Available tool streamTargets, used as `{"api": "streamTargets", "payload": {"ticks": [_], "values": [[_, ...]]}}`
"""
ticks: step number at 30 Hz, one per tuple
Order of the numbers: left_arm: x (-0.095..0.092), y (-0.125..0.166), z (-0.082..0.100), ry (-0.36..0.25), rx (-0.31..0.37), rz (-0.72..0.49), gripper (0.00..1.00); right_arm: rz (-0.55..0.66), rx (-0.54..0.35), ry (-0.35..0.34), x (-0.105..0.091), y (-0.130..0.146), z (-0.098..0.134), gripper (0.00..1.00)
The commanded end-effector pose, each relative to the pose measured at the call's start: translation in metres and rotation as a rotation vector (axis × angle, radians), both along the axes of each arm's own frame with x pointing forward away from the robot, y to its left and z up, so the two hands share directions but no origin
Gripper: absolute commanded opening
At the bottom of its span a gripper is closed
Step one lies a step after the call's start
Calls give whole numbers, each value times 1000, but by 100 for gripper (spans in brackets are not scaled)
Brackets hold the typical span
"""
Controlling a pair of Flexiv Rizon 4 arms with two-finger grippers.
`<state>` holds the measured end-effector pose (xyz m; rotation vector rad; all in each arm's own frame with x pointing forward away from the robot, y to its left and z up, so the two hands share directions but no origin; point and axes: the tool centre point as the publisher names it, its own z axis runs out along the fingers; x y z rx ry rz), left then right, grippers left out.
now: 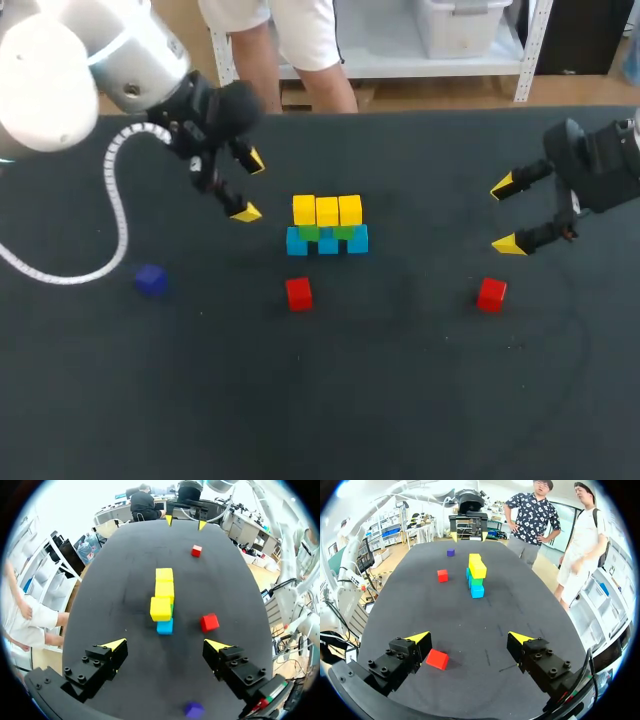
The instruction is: Place the blue cubes, place green cubes on the blue cubes, place the yellow cubes on the green cubes, then place the red cubes on the yellow cubes, and place purple cube on the red cubes.
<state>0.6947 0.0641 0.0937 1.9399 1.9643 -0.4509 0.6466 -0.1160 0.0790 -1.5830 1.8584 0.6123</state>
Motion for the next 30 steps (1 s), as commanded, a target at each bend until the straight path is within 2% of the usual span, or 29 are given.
{"api": "streamTargets", "payload": {"ticks": [1, 10, 15, 21, 30], "values": [[-20, 17, 4, -20, -7, 26, 100, 1, 3, -1, 1, 0, -1, 100], [-59, 18, -2, -30, -4, 34, 100, 1, 3, -1, 1, 0, -1, 100], [-77, 12, -11, -41, -17, 83, 100, 1, 3, -1, 1, 0, -1, 100], [-93, 0, -20, -52, -47, 124, 100, 1, 3, -1, 1, 0, -1, 100], [-108, -20, -26, -84, -44, 89, 100, 1, 3, -1, 1, 0, -1, 100]]}}
